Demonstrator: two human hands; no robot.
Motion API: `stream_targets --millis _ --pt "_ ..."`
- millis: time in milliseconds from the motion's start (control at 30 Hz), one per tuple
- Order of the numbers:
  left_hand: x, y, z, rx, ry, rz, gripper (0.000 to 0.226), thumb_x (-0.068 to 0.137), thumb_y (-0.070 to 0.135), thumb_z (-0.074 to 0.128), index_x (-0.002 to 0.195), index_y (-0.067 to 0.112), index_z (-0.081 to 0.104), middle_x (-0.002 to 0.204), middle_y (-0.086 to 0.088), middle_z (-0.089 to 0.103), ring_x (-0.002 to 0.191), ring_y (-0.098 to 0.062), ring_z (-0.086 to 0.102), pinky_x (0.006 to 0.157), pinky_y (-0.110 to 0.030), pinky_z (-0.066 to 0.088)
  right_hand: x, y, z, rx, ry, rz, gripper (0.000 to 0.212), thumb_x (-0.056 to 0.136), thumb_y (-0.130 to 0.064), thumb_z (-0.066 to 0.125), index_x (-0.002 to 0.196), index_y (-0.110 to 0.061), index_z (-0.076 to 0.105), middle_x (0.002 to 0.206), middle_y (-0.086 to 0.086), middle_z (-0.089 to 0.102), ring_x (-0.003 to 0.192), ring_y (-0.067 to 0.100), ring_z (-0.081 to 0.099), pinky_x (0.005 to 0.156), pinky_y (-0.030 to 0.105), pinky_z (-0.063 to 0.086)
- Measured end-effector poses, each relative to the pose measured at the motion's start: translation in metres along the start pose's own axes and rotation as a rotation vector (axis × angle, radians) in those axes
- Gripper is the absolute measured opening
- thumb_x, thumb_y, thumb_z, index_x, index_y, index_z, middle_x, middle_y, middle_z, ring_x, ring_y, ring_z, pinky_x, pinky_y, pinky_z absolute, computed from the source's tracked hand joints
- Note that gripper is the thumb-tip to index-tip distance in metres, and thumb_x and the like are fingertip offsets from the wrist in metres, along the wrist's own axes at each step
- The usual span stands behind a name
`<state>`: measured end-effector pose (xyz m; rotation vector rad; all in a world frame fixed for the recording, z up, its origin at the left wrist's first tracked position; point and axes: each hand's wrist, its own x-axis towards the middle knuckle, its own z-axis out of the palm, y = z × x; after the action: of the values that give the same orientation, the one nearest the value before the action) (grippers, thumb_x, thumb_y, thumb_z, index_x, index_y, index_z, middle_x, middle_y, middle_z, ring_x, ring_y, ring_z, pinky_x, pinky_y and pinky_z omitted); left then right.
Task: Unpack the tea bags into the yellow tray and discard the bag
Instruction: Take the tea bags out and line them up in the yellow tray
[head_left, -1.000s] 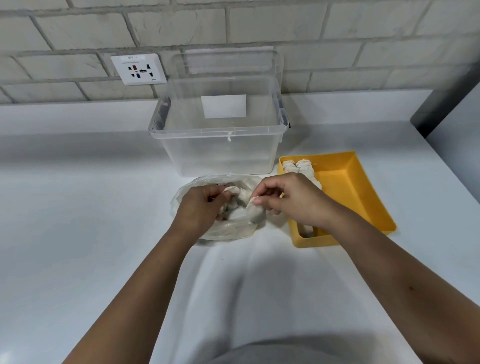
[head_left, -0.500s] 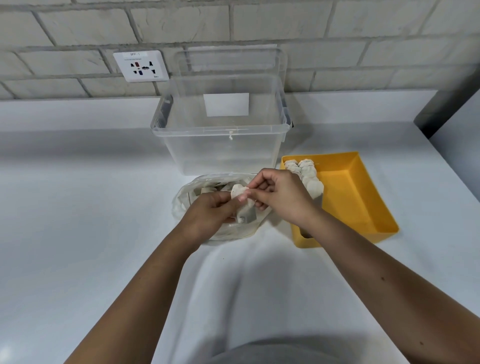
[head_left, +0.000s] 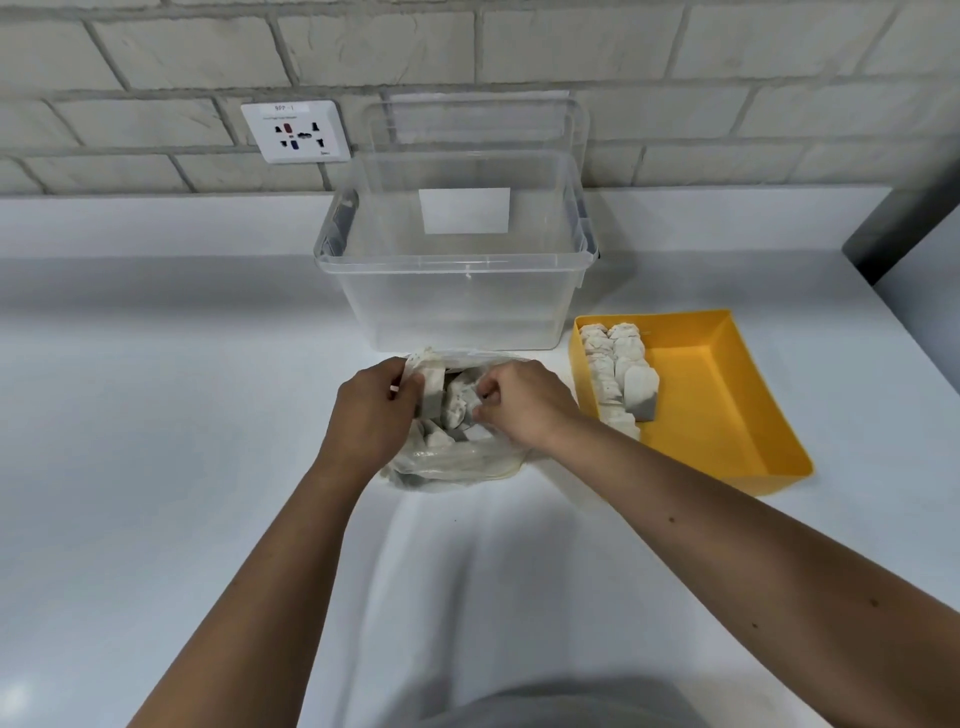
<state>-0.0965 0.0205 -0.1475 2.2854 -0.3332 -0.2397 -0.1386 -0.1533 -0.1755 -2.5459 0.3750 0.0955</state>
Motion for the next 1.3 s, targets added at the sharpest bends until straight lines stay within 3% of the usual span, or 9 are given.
stream_targets --millis 233,400,500,600,767,900,1100,1200,1300 --pt "-0.003 0.000 -0.002 -0.006 0.026 -0.045 0.020 0.095 0.019 0.056 0.089 0.007 0.071 0.078 -0.007 0.073 0.080 -0.030 0.070 0.080 -0.042 0.055 -0.004 -0.002 0.005 -0.076 0.051 0.027 0.012 0.077 -0.028 0.072 0.071 -0.023 0.063 0.092 -0.002 0.066 0.090 0.021 0.062 0.067 0.028 0.044" --pt "-0.004 0.000 -0.003 -0.093 0.020 -0.119 0.024 0.090 0.021 0.058 0.082 0.001 0.068 0.074 -0.015 0.072 0.074 -0.032 0.072 0.079 -0.050 0.057 -0.020 0.001 -0.030 0.033 0.188 0.095 0.011 0.078 -0.033 0.074 0.076 -0.027 0.065 0.078 -0.012 0.065 0.078 0.012 0.062 0.064 0.025 0.043" --pt "-0.007 0.006 0.004 -0.163 0.020 -0.143 0.030 0.084 0.030 0.055 0.087 0.003 0.068 0.078 -0.018 0.071 0.075 -0.034 0.072 0.079 -0.050 0.056 -0.031 -0.003 -0.043 0.420 0.234 0.147 0.015 0.079 -0.032 0.078 0.079 -0.020 0.069 0.069 -0.011 0.064 0.055 0.007 0.058 0.054 0.020 0.045" --pt "-0.010 0.014 0.016 -0.239 0.033 -0.128 0.026 0.091 0.029 0.053 0.089 0.009 0.069 0.074 -0.009 0.074 0.067 -0.027 0.074 0.072 -0.042 0.059 -0.040 -0.010 -0.045 0.885 0.101 0.284 0.020 0.082 -0.024 0.075 0.088 -0.006 0.070 0.071 0.000 0.067 0.044 0.012 0.050 0.040 0.017 0.034" --pt "-0.017 0.031 0.031 -0.527 0.034 -0.177 0.029 0.105 0.021 0.044 0.103 0.001 0.065 0.090 -0.017 0.075 0.070 -0.027 0.075 0.056 -0.034 0.062 -0.038 -0.011 -0.030 1.131 -0.018 0.455 0.018 0.082 -0.020 0.076 0.091 -0.006 0.068 0.070 0.002 0.061 0.043 0.011 0.045 0.039 0.019 0.030" --pt "-0.020 0.032 0.031 -0.632 0.016 -0.228 0.046 0.106 0.034 0.040 0.098 -0.001 0.068 0.088 -0.015 0.076 0.071 -0.020 0.076 0.062 -0.031 0.062 -0.035 -0.012 -0.023 1.088 0.013 0.438 0.019 0.080 -0.023 0.078 0.083 -0.009 0.066 0.068 0.001 0.060 0.044 0.012 0.046 0.040 0.021 0.033" --pt "-0.015 0.008 0.022 -0.267 0.129 -0.075 0.040 0.095 0.037 0.061 0.075 0.003 0.063 0.067 -0.014 0.069 0.066 -0.027 0.072 0.072 -0.049 0.057 -0.027 -0.015 -0.016 0.863 -0.048 0.269 0.024 0.090 -0.032 0.067 0.084 -0.009 0.067 0.071 0.001 0.064 0.047 0.012 0.052 0.042 0.023 0.042" --pt "-0.012 -0.006 0.009 -0.175 0.194 -0.075 0.038 0.090 0.046 0.056 0.073 0.013 0.064 0.065 -0.003 0.069 0.070 -0.029 0.070 0.071 -0.051 0.057 -0.015 -0.008 -0.006 0.496 0.029 0.116 0.018 0.098 -0.023 0.054 0.087 -0.016 0.067 0.078 -0.002 0.065 0.062 0.017 0.061 0.061 0.034 0.056" --pt "-0.009 -0.011 0.001 -0.230 0.221 -0.101 0.037 0.090 0.043 0.057 0.072 0.011 0.063 0.065 -0.002 0.069 0.067 -0.024 0.072 0.073 -0.050 0.060 -0.007 -0.006 0.011 0.140 -0.025 0.016 0.017 0.096 -0.018 0.054 0.102 -0.012 0.069 0.102 0.003 0.069 0.094 0.024 0.064 0.085 0.033 0.051"
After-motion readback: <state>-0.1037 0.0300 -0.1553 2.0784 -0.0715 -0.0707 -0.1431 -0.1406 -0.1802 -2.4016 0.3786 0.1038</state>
